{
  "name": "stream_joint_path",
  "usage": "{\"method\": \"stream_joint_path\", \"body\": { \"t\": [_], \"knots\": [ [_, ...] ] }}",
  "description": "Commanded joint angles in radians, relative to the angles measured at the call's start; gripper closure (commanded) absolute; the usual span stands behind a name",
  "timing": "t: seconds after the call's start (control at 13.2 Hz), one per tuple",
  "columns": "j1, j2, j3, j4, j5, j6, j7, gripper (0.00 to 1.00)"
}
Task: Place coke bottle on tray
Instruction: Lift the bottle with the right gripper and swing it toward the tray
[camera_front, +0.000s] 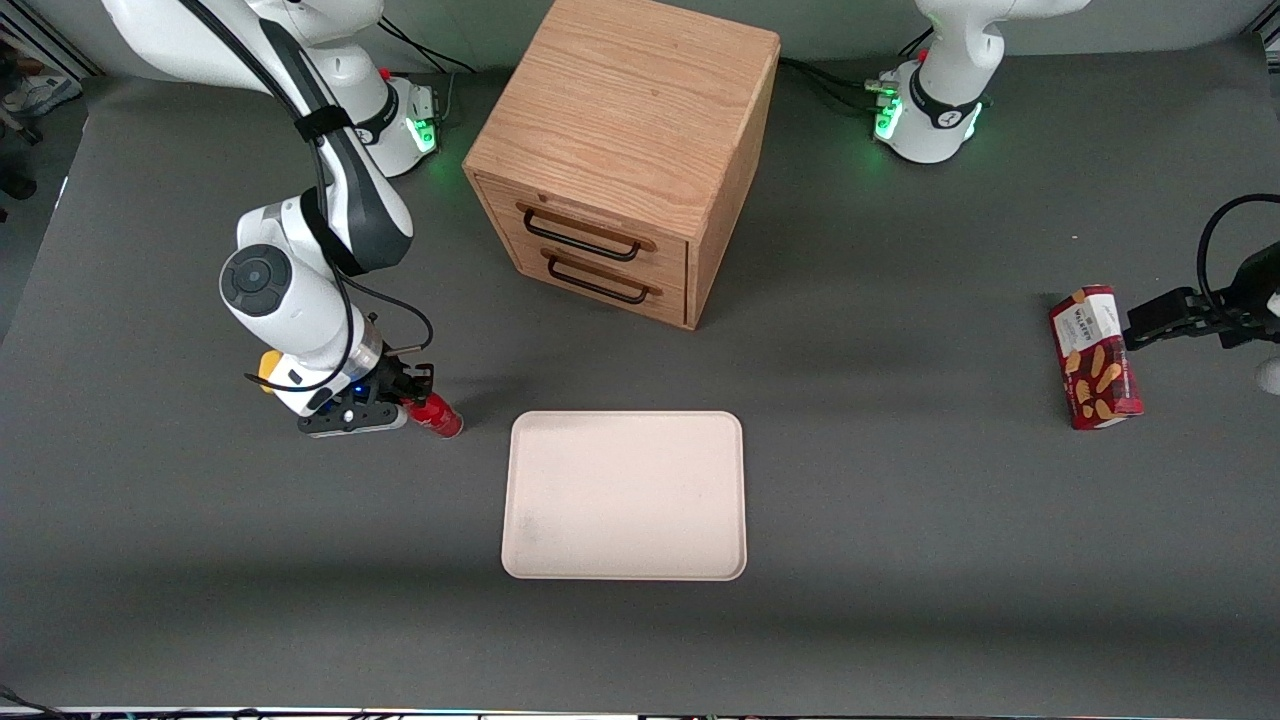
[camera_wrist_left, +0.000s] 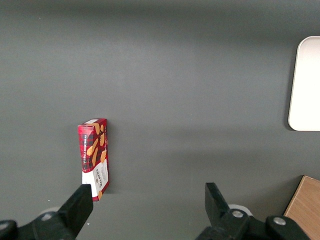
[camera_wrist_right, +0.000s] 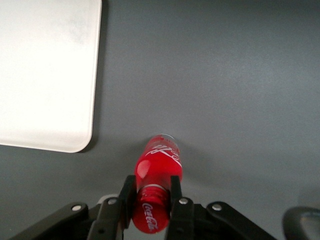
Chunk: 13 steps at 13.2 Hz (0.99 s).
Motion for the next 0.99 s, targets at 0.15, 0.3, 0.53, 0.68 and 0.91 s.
{"method": "stream_joint_path", "body": {
  "t": [0.15,0.3,0.53,0.68,0.91],
  "knots": [
    [-0.001,-0.029,-0.004,0.193,-0.009,-0.267,-0.009,1.00],
    [-0.004,-0.053,-0.005,0.263,-0.009,-0.363,-0.017,1.00],
    [-0.018,-0.110,-0.004,0.339,-0.009,-0.487,-0.020,1.00],
    [-0.019,-0.144,-0.005,0.454,-0.007,-0.629,-0.021,1.00],
    [-0.021,-0.147,-0.005,0.611,-0.006,-0.812,-0.021,1.00]
  ]
}}
